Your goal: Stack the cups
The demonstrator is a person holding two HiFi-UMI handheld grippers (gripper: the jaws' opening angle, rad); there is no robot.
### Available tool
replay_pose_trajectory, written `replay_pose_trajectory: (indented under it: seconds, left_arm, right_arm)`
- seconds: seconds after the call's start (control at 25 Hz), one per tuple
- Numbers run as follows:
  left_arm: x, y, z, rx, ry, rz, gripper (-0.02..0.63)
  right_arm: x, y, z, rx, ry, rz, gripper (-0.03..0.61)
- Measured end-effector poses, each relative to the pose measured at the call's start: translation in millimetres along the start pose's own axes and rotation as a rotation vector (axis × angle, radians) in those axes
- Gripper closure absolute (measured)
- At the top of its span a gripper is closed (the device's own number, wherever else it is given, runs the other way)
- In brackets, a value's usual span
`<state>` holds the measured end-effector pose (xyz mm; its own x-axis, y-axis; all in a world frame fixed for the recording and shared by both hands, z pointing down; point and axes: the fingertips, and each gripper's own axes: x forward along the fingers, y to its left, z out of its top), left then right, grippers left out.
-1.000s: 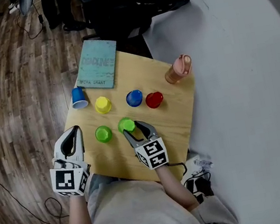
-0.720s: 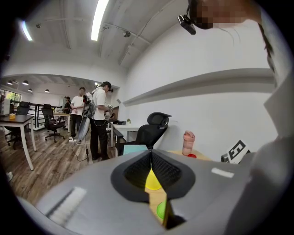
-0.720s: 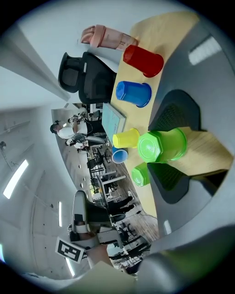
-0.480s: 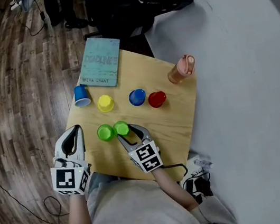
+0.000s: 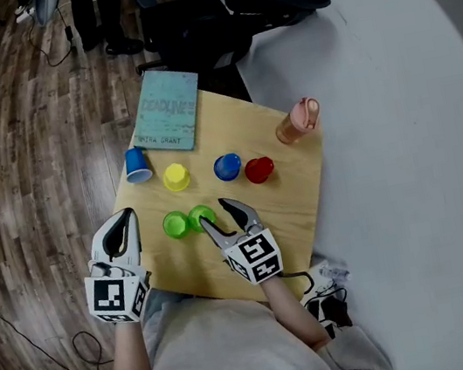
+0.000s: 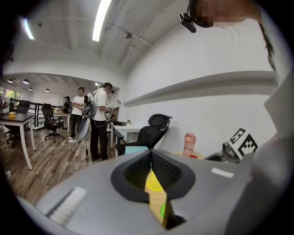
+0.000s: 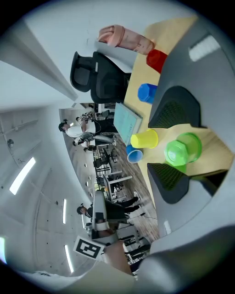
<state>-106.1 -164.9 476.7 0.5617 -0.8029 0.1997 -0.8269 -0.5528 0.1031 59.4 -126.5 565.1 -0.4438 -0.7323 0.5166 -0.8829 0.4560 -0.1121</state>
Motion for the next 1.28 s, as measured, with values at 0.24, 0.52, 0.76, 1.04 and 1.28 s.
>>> replay_pose_trajectory:
  seconds: [0.24, 0.52, 0.76, 1.04, 1.28]
  left_arm:
    - [2.6, 7.6, 4.7, -0.004, -0.008, -0.009, 0.555]
    - [-1.1, 30.8, -4.3, -0.014, 0.011, 0.008, 0.555]
    - [1.4, 48.9, -12.0, -0.027, 0.030, 0.033, 0.555]
    - [8.7, 57.2, -16.4, -0.037, 0.041, 0.035, 0.555]
    - [18.6, 43.2, -13.8, -0.039, 0.043, 0.008, 0.555]
  right_arm:
    - [22.4, -14.4, 40.7, -0.003, -0.015, 0.020, 0.357]
    - [80.9, -7.4, 39.7, -0.066, 0.119, 0.078, 0.344]
    - [111.7, -11.5, 19.8, -0.132, 0.231, 0.077, 0.328]
    - [124.1, -9.8, 22.2, -0.166, 0.229, 0.065, 0.359]
    - [101.1, -15.1, 40.2, -0.155, 0.170, 0.053, 0.388]
